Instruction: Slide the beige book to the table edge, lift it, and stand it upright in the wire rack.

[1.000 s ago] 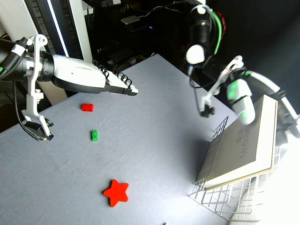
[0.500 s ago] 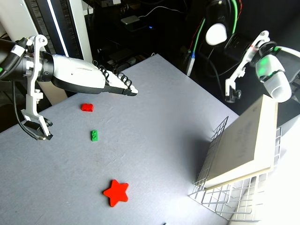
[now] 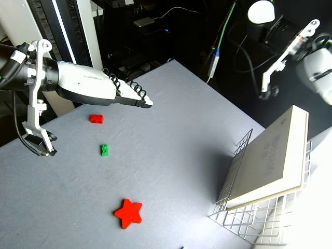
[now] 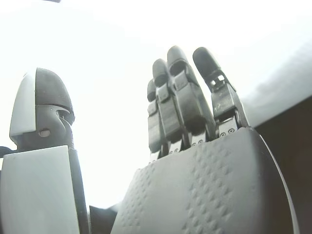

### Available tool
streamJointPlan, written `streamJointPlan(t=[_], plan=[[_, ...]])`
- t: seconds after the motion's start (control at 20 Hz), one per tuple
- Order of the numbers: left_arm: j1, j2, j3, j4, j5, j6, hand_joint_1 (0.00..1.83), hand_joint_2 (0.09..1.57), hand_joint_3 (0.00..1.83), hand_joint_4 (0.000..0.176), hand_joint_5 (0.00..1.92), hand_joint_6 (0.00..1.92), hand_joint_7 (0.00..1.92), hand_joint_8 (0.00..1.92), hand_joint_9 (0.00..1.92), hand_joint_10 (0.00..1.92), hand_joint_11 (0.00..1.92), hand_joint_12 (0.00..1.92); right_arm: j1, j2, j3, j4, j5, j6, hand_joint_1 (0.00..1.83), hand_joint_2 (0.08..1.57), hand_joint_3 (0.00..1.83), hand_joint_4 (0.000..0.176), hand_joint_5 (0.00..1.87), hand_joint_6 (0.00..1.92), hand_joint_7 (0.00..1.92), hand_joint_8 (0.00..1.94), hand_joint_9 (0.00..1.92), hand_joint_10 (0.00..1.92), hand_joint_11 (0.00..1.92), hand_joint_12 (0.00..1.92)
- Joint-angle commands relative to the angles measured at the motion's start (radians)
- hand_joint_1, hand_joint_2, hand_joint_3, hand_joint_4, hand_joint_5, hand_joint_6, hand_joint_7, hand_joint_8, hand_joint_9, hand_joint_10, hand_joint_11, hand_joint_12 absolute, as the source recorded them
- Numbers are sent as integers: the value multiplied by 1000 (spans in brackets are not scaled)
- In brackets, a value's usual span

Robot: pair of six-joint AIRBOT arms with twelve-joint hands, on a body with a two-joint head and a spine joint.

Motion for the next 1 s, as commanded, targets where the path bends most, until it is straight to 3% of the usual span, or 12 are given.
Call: streamJointPlan(t=[0.0,0.15,0.2,0.25,0.3,0.45,0.55,0.7,0.8,0.85,0.95], plan=[[-17,15,9,68,30,-50,1012,1003,5,0,433,6,559,2,562,2,23,1069,11,4,-3,49,-3,10,0,1099,2,0,12,4,0,0,0,0,2,1],[-30,39,14,107,-62,-142,1009,996,0,0,427,4,558,6,560,3,19,1071,13,4,-3,48,-18,28,0,1101,2,0,9,2,0,0,0,0,0,0],[-38,52,25,237,-143,-279,1005,1003,2,0,415,1,547,1,548,1,3,1089,15,4,-3,48,-34,44,0,1102,3,0,9,2,0,0,0,0,0,0],[-41,60,32,319,-190,-349,1012,998,0,0,403,0,534,0,543,0,0,1094,16,4,-3,48,-41,54,0,1099,1,0,1,0,0,0,0,0,0,0],[-62,85,18,339,-240,-349,1016,985,0,0,427,10,558,11,558,7,13,1096,21,3,-3,48,-57,84,0,1096,0,0,1,0,0,0,0,0,0,0],[-65,138,-32,364,-233,-349,1006,993,0,0,417,4,556,7,557,6,14,1093,28,3,-3,48,-59,157,0,1090,0,0,0,0,0,0,0,0,0,0],[-92,170,-58,486,-273,-349,1025,988,0,0,413,2,546,2,549,2,5,1084,33,1,-3,48,-82,187,0,1093,0,0,11,4,0,0,0,0,0,0],[-189,225,-96,784,-300,-349,1006,990,0,0,393,0,540,1,548,1,4,1078,39,-1,-3,48,-163,310,0,1101,2,0,14,4,0,0,0,0,0,0],[-251,255,-126,893,-308,-307,1024,982,0,0,410,8,551,6,559,5,11,1084,42,-2,-3,48,-183,358,0,1094,0,0,9,1,1,0,0,0,0,0],[-259,283,-157,893,-276,-238,1031,975,0,0,420,12,557,7,565,8,19,1088,45,-2,-3,48,-203,383,0,1087,0,0,35,11,25,9,12,5,21,9],[-222,326,-205,893,-211,-195,1001,989,1,0,411,6,547,2,552,2,7,1089,50,-3,-3,48,-247,415,0,1082,0,0,13,1,0,0,0,0,0,0]])
